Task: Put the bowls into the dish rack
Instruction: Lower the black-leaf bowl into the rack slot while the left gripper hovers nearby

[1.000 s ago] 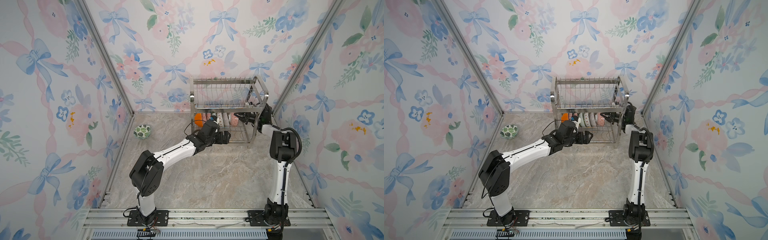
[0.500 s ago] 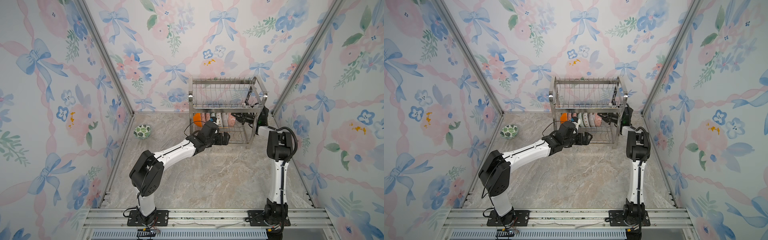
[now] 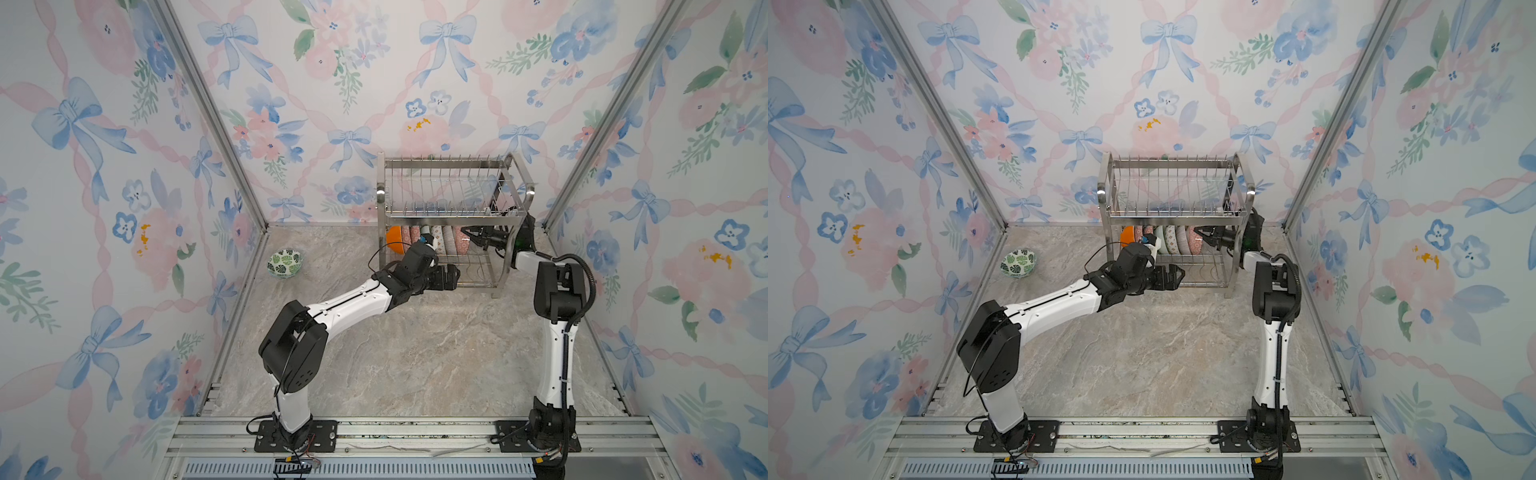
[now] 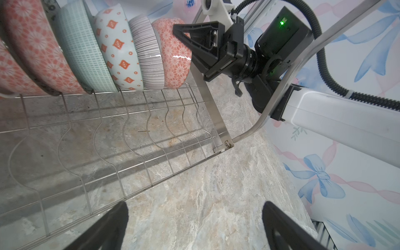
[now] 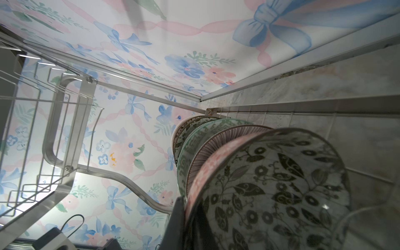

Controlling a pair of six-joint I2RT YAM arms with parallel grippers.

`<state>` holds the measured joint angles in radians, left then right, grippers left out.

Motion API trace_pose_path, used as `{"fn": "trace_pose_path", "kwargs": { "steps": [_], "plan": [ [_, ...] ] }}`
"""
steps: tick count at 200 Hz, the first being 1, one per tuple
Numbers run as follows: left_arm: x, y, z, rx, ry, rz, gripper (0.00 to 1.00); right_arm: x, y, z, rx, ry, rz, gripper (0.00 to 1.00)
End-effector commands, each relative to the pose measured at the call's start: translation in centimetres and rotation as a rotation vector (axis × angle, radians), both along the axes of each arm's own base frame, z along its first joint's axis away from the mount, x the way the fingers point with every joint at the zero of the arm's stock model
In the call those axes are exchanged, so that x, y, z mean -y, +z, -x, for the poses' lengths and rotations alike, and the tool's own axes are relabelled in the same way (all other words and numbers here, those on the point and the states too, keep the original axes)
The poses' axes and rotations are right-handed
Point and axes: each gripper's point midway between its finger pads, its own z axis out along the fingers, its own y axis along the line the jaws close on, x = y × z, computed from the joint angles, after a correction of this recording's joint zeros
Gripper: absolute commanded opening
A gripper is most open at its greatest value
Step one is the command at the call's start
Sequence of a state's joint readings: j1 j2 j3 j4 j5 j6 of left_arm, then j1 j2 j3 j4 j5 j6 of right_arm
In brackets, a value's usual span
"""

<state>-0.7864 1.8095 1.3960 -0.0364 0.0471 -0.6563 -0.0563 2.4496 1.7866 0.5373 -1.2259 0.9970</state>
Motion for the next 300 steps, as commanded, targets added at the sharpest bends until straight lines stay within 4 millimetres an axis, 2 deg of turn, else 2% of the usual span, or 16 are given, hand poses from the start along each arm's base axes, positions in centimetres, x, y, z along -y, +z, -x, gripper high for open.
{"fn": "trace_pose_path", "kwargs": {
  "steps": [1,29,44,61,101,164,258,300],
  "plan": [
    [-0.3,0.1,0.4,0.009,-0.001,-0.019,0.98,-0.3,-1.4,1.5,-0.054,0.010,0.132,0.00],
    [-0.2,0.0,0.4,0.008,-0.002,-0.020,0.98,-0.6,-1.6,1.7,-0.038,0.021,0.176,0.00],
    [-0.2,0.0,0.3,0.008,-0.003,-0.019,0.98,-0.5,-1.6,1.6,-0.041,0.015,0.171,0.07],
    [-0.2,0.1,0.4,0.010,-0.003,-0.019,0.98,-0.6,-1.6,1.6,-0.042,0.016,0.166,0.08],
    [-0.3,0.2,0.6,0.011,-0.003,-0.019,0.98,-1.0,-1.3,1.7,-0.037,0.024,0.159,0.20],
    [-0.7,0.6,0.7,0.017,0.002,-0.016,0.98,-0.9,0.2,1.6,-0.026,0.012,0.132,0.32],
    [-1.0,1.2,1.2,0.026,0.006,-0.013,0.98,1.1,3.5,1.3,0.019,-0.047,0.059,0.41],
    [-1.2,1.5,1.5,0.032,0.008,-0.014,0.98,2.6,4.1,1.4,0.020,-0.094,0.060,0.43]
  ]
}}
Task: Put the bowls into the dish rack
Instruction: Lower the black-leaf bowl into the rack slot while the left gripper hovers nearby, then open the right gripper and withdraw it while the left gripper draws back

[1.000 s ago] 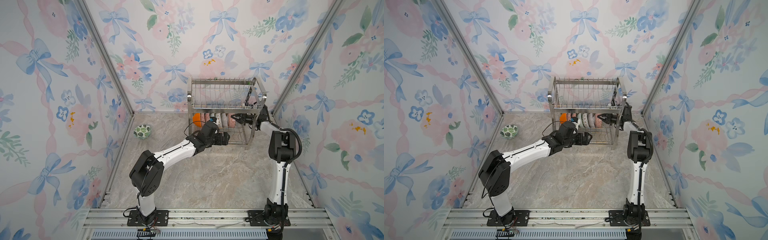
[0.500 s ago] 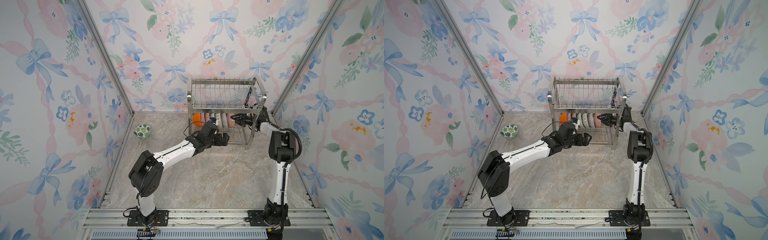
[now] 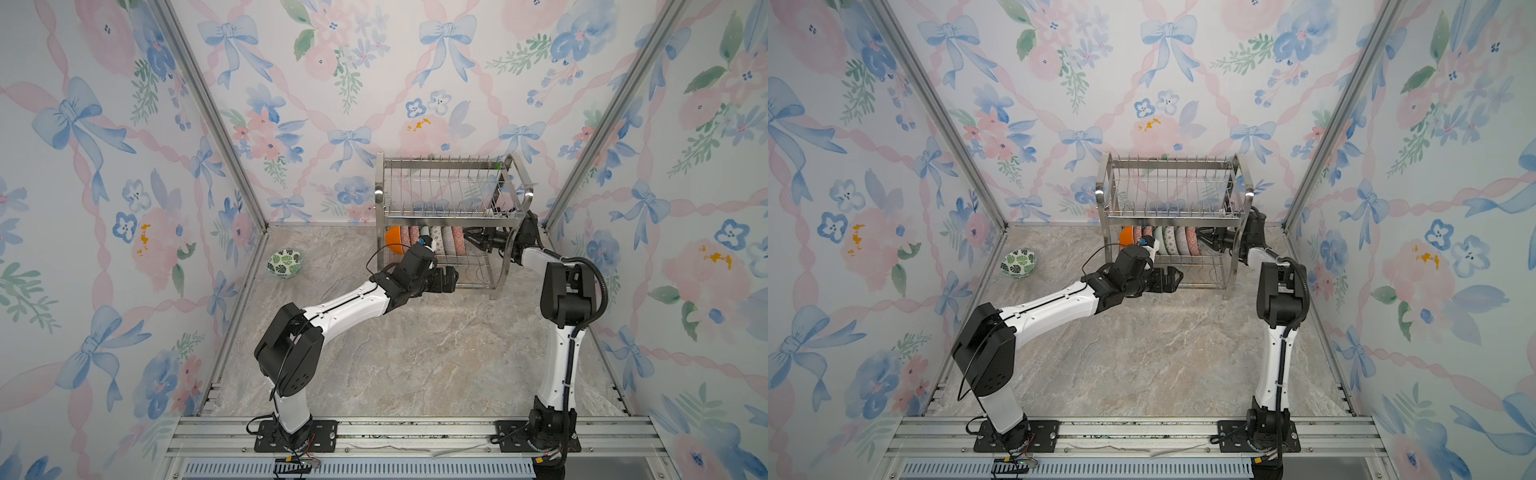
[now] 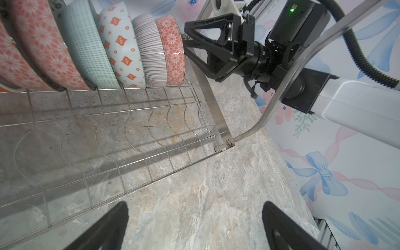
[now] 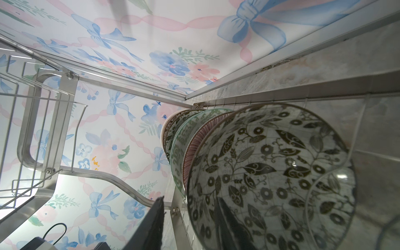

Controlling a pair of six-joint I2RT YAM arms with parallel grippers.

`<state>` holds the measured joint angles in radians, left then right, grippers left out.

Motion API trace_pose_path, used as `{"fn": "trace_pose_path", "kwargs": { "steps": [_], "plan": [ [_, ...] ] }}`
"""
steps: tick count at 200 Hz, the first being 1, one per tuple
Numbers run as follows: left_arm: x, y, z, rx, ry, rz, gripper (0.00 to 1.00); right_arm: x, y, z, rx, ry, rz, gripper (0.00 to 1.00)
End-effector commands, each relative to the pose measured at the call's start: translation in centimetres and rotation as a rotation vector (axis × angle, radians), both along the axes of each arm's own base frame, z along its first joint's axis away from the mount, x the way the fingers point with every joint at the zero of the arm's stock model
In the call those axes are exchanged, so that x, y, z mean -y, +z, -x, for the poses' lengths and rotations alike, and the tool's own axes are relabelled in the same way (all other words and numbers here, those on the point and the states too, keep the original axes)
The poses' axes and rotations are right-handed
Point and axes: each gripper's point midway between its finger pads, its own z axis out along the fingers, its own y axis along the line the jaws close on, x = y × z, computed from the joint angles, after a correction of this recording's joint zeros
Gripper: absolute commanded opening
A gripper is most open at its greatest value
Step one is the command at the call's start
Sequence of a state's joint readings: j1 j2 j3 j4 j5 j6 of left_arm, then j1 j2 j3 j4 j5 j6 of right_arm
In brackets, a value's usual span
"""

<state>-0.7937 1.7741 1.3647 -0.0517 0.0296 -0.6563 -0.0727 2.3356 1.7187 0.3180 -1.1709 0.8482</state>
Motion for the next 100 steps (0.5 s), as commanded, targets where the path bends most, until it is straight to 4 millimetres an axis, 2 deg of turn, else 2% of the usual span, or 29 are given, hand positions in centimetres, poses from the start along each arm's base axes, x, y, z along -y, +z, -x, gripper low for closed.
{"fn": "trace_pose_path", "kwargs": {
  "steps": [1,72,100],
  "plan": [
    [-0.6,1.5,0.7,0.033,0.000,0.000,0.98,1.5,3.4,0.1,0.061,-0.042,-0.003,0.43],
    [-1.3,1.9,1.3,0.039,0.010,-0.004,0.98,5.2,2.6,0.5,0.027,-0.144,0.029,0.47],
    [-1.6,2.2,1.4,0.046,0.014,-0.012,0.98,7.5,2.3,1.0,0.008,-0.214,0.055,0.48]
  ]
}}
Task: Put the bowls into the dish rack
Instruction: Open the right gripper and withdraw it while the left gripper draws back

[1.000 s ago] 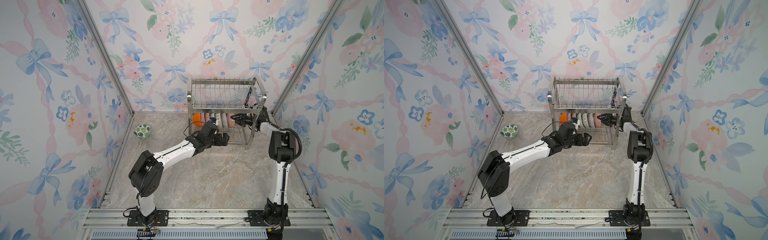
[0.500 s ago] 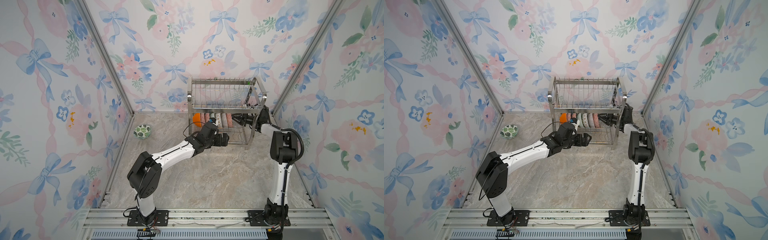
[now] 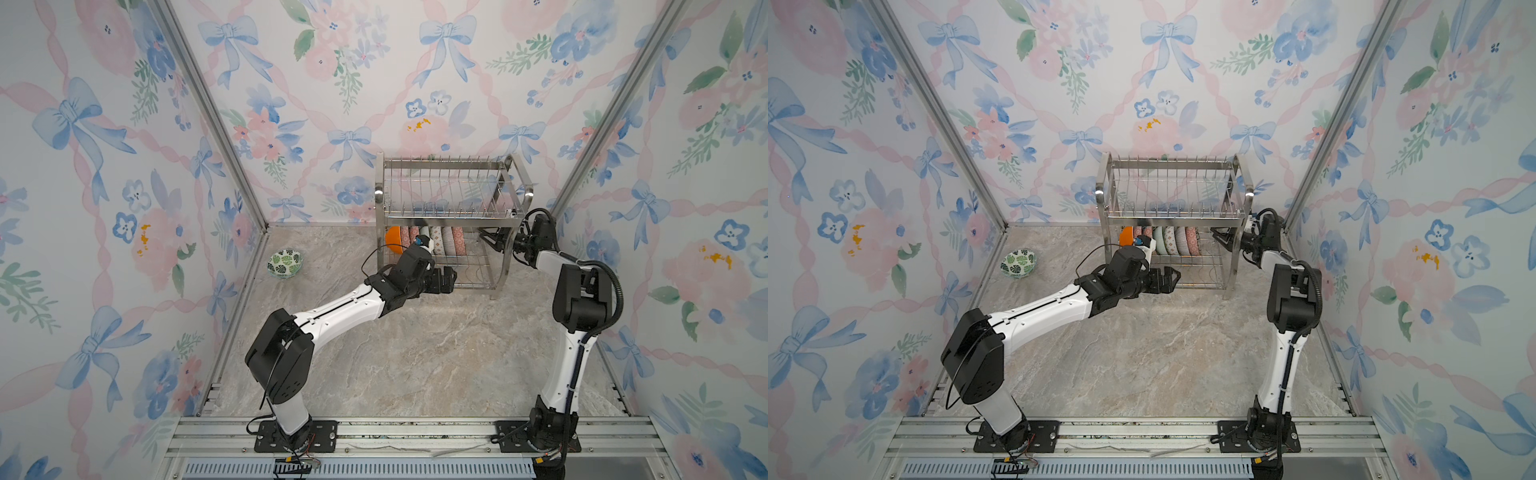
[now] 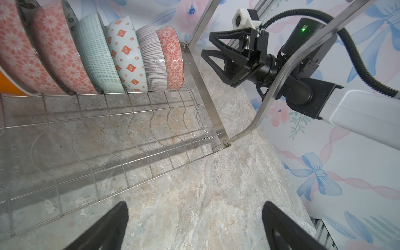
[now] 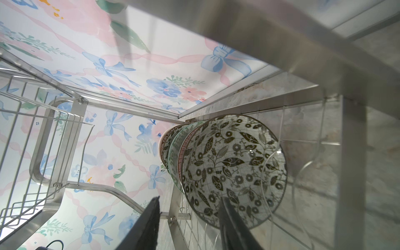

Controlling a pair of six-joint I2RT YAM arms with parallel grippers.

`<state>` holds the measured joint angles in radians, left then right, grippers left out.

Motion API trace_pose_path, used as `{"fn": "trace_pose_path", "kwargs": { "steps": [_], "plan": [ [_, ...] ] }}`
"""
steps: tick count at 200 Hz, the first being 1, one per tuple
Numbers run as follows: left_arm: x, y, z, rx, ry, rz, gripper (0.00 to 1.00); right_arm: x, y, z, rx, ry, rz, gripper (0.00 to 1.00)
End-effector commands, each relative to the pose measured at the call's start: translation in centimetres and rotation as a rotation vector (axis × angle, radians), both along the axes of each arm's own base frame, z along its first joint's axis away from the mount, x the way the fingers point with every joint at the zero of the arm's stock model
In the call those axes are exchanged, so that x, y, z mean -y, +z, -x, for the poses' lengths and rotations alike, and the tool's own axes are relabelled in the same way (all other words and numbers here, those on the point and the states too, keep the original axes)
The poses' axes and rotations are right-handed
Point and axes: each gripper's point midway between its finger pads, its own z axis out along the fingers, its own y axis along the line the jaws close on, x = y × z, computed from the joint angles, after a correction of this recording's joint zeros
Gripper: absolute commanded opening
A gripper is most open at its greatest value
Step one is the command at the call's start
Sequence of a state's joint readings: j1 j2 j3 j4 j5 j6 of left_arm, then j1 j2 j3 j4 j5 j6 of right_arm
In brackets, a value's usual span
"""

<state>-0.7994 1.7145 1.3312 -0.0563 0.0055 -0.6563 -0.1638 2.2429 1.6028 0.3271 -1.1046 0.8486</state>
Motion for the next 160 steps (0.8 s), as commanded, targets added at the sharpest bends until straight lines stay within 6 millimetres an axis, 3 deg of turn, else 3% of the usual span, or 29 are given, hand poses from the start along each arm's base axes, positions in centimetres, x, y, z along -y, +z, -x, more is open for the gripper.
{"fn": "trace_pose_path", "kwargs": {
  "steps": [1,68,106,137,151,154,157,160],
  "plan": [
    [-0.7,0.8,0.7,0.023,0.000,-0.020,0.98,2.1,1.8,0.6,0.022,-0.063,0.035,0.48],
    [-2.8,1.0,1.4,0.050,0.010,-0.112,0.98,8.8,0.6,3.1,-0.082,-0.330,0.325,0.53],
    [-5.5,1.6,2.4,0.094,0.043,-0.176,0.98,12.4,0.6,5.9,-0.146,-0.499,0.408,0.65],
    [-8.4,1.5,3.1,0.113,0.096,-0.264,0.98,13.5,1.1,8.9,-0.167,-0.562,0.511,0.81],
    [-9.9,1.8,3.4,0.130,0.129,-0.294,0.98,13.7,1.6,10.4,-0.178,-0.576,0.554,0.92],
    [-10.2,1.8,3.5,0.133,0.135,-0.298,0.98,13.7,1.6,10.8,-0.185,-0.580,0.566,1.00],
    [-10.5,1.8,3.5,0.138,0.140,-0.303,0.98,13.7,1.3,11.0,-0.194,-0.579,0.577,0.97],
    [-10.7,1.8,3.6,0.142,0.144,-0.308,0.98,13.8,2.3,11.5,-0.177,-0.590,0.586,0.96]
  ]
}}
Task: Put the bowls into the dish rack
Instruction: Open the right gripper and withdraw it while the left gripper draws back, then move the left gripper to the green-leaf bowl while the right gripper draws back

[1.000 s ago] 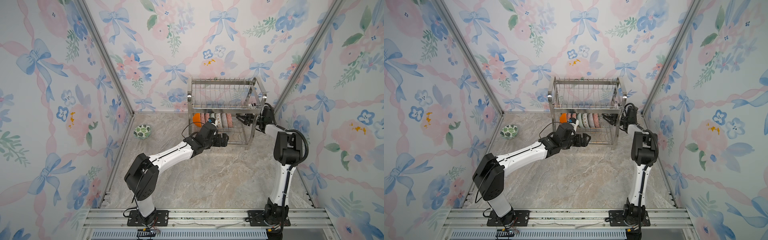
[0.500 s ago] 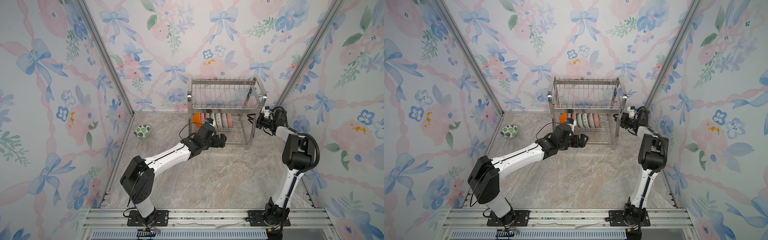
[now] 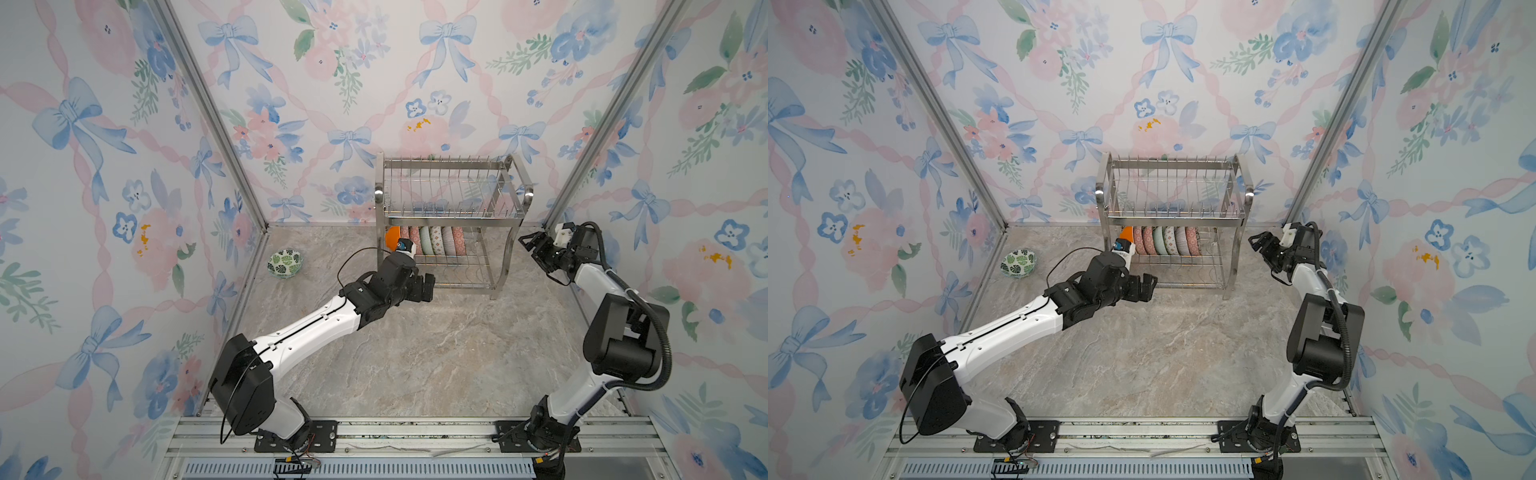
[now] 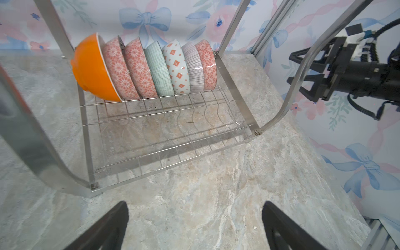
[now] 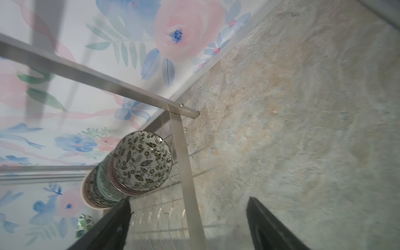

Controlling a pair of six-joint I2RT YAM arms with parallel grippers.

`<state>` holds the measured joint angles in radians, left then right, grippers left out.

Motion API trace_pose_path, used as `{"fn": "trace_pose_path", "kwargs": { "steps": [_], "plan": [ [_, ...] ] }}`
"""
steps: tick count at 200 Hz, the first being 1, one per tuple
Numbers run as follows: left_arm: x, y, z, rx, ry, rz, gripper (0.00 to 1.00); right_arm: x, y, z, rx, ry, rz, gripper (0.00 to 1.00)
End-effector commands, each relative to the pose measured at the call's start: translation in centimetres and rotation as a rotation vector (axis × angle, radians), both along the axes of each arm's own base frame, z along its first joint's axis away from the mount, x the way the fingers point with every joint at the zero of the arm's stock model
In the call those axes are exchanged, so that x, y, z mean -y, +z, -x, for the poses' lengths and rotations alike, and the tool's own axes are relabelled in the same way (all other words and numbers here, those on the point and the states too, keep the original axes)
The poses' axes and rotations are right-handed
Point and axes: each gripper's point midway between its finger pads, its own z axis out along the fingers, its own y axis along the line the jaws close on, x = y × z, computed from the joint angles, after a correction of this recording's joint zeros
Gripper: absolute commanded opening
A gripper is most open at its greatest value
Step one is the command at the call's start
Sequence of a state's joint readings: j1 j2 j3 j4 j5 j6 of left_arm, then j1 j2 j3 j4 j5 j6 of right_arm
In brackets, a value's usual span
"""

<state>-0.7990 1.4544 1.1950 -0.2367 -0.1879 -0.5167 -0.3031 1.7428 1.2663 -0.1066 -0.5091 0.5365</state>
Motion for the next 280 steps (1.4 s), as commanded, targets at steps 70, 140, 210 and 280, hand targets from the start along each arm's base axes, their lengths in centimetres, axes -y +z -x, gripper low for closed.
{"fn": "trace_pose_path", "kwargs": {
  "steps": [70,140,210,280],
  "plan": [
    [-12.8,-1.3,0.2,-0.055,0.251,-0.090,0.98,-0.9,5.0,11.1,-0.016,-0.090,0.339,0.96],
    [-26.7,-1.9,-1.1,-0.124,0.604,0.100,0.98,-13.2,8.2,15.0,0.145,0.194,0.558,0.96],
    [-35.7,-5.5,-3.0,-0.204,0.833,0.271,0.98,-28.9,7.8,17.5,0.348,0.529,0.642,0.97],
    [-41.5,-10.5,-3.5,-0.286,0.944,0.350,0.98,-42.5,6.5,18.2,0.413,0.813,0.659,0.97]
  ]
}}
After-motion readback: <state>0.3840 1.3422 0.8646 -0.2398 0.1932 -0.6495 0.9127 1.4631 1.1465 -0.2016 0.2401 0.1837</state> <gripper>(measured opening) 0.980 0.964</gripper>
